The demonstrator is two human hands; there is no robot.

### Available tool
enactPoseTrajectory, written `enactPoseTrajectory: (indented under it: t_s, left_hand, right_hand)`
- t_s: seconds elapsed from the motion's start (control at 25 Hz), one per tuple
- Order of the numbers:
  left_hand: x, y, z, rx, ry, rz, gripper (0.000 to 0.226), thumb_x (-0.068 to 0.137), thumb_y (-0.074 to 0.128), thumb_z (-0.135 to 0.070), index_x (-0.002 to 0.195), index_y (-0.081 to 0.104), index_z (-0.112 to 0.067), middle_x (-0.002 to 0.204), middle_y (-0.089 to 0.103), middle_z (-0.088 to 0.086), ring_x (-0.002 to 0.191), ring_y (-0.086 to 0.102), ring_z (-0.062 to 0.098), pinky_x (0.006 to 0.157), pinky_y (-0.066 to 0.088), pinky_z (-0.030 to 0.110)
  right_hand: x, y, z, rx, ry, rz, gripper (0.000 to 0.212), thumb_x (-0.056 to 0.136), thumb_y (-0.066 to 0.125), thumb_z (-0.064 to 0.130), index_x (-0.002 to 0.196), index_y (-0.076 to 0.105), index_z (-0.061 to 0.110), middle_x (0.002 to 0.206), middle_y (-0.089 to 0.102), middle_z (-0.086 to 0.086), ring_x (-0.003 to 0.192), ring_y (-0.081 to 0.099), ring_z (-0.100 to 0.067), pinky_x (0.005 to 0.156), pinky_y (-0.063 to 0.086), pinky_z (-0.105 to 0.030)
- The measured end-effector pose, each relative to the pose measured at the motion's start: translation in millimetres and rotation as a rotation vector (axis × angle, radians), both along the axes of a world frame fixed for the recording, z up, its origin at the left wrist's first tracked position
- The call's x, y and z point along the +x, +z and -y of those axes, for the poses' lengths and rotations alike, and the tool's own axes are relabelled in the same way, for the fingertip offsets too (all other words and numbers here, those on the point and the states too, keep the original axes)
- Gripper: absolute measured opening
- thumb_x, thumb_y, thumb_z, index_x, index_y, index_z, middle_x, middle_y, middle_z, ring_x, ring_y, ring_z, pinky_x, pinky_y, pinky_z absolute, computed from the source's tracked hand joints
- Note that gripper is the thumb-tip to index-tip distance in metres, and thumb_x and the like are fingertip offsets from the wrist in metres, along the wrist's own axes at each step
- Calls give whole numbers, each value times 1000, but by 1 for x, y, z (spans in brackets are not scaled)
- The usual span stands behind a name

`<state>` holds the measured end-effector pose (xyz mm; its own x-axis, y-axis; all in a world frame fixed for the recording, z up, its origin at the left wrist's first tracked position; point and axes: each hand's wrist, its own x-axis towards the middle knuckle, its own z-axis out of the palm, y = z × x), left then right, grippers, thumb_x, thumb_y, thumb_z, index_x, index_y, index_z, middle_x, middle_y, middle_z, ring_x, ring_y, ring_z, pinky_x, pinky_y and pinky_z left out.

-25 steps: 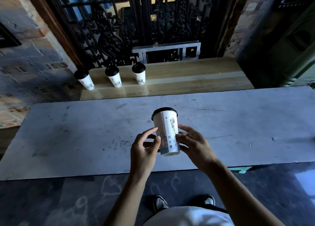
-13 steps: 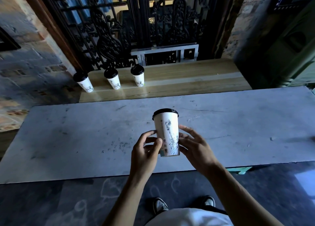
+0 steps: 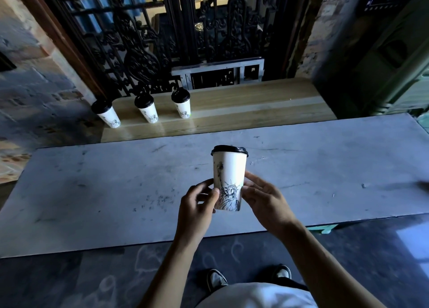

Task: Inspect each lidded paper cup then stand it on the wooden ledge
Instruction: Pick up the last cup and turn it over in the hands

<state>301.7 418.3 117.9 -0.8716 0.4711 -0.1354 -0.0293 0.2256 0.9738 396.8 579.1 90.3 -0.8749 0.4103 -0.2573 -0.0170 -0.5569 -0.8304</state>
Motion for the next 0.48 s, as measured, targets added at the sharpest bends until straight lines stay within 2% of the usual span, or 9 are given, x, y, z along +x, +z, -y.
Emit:
enactPoseTrajectory:
  t_s: [0.04,0.12,0.24,0.32,0.4,0.48]
  left_hand:
    - [0,-1,-2,-11,-12,-1,22,89,68,-28,110,73,-33,95,76,1,72,66,8,66,57,27]
    - [-2,-1,-5,-45,-26,-22,26,93,69,-19,114,72,-33,92,75,-5,74,66,0,71,55,20]
    - [-2,-1,-16,-90,-12,-58,30,92,70,-14,107,67,-40,86,75,-11,77,67,-5,70,50,10]
    - [-1,-3,-23,-133,-3,-87,31,91,70,-16,105,66,-43,90,76,-12,81,70,-3,74,55,17]
    - [-2,-9,-33,-173,18,-71,27,89,70,-18,108,68,-37,91,78,-11,83,72,1,80,59,29]
    - [-2,-14,-47,-173,40,-11,26,84,68,-26,107,68,-37,89,79,-7,85,74,7,85,60,39]
  right_hand:
    - [2,0,-2,12,-9,10,54,87,59,-3,141,53,-3,132,67,-27,120,65,-33,110,44,-46]
    - [5,2,-8,83,-6,36,47,93,58,-5,139,58,5,130,70,-20,117,68,-30,102,52,-43]
    - [6,5,-19,289,24,136,40,93,64,7,133,66,15,128,73,-10,117,70,-30,96,58,-46]
    - [3,7,-26,371,10,208,40,88,68,16,127,69,25,120,76,-12,108,72,-25,87,61,-42]
    - [-1,4,-38,422,17,242,40,90,71,13,119,68,39,110,75,-18,96,72,-22,75,62,-35]
    - [-7,3,-54,450,43,272,43,88,71,10,114,69,44,103,77,-18,92,75,-28,77,64,-39]
